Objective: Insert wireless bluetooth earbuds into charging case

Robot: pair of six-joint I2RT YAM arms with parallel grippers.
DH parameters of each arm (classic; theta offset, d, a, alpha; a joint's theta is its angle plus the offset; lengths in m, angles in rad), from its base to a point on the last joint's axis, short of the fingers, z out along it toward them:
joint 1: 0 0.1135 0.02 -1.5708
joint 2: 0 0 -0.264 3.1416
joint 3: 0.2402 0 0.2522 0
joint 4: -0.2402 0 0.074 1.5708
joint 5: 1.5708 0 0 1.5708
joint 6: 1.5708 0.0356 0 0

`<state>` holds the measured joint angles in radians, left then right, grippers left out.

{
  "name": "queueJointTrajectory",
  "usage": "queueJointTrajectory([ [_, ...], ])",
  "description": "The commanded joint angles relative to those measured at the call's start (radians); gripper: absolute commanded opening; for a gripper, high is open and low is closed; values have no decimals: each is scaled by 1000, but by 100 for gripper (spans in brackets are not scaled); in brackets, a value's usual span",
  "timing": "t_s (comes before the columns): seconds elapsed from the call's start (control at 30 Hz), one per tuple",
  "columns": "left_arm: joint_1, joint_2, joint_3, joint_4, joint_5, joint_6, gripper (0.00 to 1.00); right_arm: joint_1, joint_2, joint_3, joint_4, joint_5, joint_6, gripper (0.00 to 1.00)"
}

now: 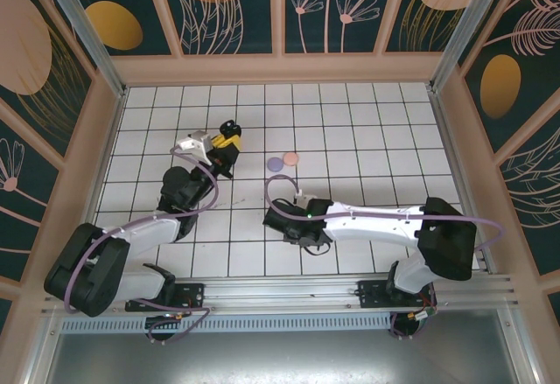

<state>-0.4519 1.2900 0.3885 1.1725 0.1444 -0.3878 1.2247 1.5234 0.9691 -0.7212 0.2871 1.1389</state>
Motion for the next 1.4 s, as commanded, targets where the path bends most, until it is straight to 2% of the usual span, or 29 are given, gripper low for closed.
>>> queueJointTrajectory([
  [0.0, -5, -27, -2, 43, -24, -15, 0, -4, 3, -41, 45, -3, 57, 42],
  [0.53, -5, -17, 21, 16, 21, -22, 0, -51, 62, -86, 120, -17, 55, 34],
  [1.37, -5, -8, 26, 23, 46, -18, 0, -62, 149, -89, 157, -51, 36, 28],
])
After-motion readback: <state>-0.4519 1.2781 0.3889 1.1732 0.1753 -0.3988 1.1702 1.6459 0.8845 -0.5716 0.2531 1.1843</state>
